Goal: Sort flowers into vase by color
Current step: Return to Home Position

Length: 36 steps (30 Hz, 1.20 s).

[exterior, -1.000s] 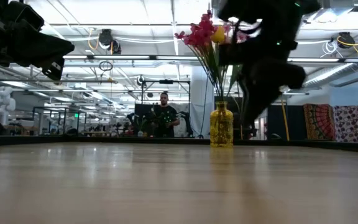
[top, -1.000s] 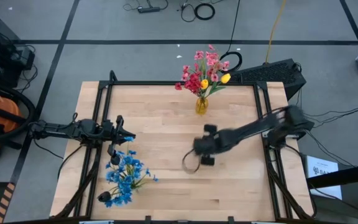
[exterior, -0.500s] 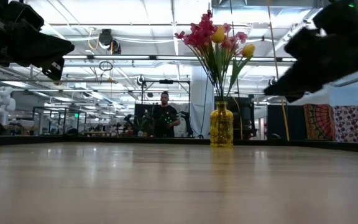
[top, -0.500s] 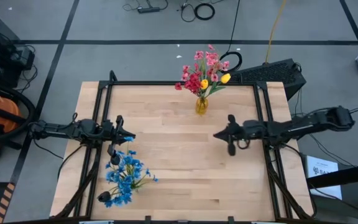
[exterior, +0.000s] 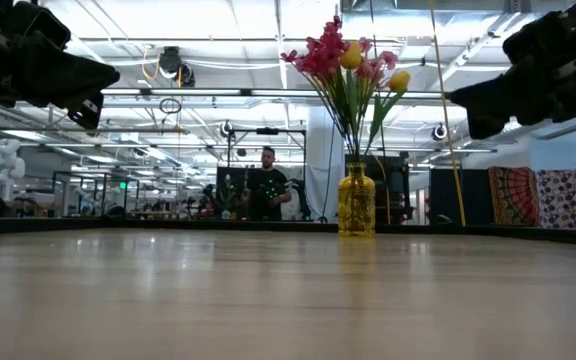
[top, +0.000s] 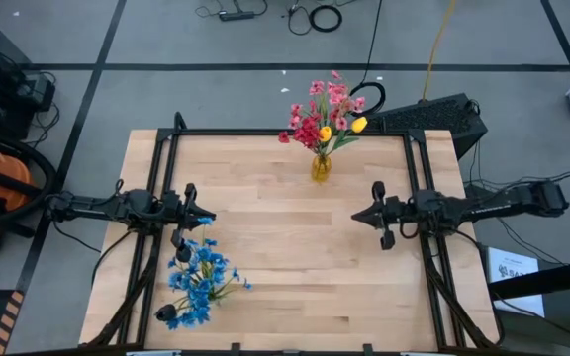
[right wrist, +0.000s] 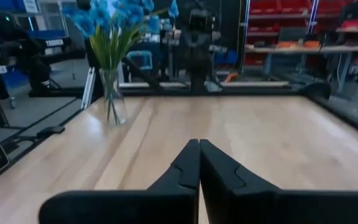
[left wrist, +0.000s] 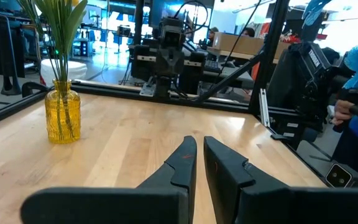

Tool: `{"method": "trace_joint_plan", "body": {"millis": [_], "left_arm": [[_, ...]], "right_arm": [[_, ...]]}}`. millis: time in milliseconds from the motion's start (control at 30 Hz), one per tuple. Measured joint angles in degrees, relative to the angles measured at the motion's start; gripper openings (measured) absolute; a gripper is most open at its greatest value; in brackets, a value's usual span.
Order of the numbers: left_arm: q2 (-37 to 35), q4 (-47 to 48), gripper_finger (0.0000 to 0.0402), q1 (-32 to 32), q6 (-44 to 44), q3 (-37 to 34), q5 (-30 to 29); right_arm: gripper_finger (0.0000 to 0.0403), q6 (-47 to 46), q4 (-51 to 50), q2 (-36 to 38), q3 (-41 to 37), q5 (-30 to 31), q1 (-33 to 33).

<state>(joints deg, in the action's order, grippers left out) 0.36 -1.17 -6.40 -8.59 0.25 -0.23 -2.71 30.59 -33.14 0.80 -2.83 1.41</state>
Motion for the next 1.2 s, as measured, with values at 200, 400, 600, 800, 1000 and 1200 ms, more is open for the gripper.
{"method": "trace_joint_plan", "body": {"millis": [200, 400, 600, 800, 1000, 1200], "left_arm": [[0.0, 0.0, 0.0036, 0.0, 0.01, 0.0, 0.0], [0.0, 0.0, 0.0036, -0.01, 0.01, 0.0, 0.0], [0.0, 0.0, 0.0036, -0.01, -0.01, 0.0, 0.0], [0.0, 0.0, 0.0036, 0.01, 0.01, 0.0, 0.0], [0.0, 0.0, 0.0036, 0.0, 0.0, 0.0, 0.0], [0.0, 0.0, 0.0036, 0.01, 0.01, 0.0, 0.0]], "right_arm": [[0.0, -0.32, 1.75, 3.75, 0.0, 0.0, -2.08], [0.0, -5.79, -1.65, 10.99, 0.02, -2.8, -4.36], [0.0, -12.58, -10.51, 16.29, 0.04, -10.05, -5.25], [0.0, -14.19, -16.32, 20.62, 0.04, -9.08, -6.42], [0.0, -15.22, -23.33, 25.3, 0.13, -8.85, -8.69], [0.0, -13.62, -37.29, 29.03, 3.95, -6.25, -10.84]]}}
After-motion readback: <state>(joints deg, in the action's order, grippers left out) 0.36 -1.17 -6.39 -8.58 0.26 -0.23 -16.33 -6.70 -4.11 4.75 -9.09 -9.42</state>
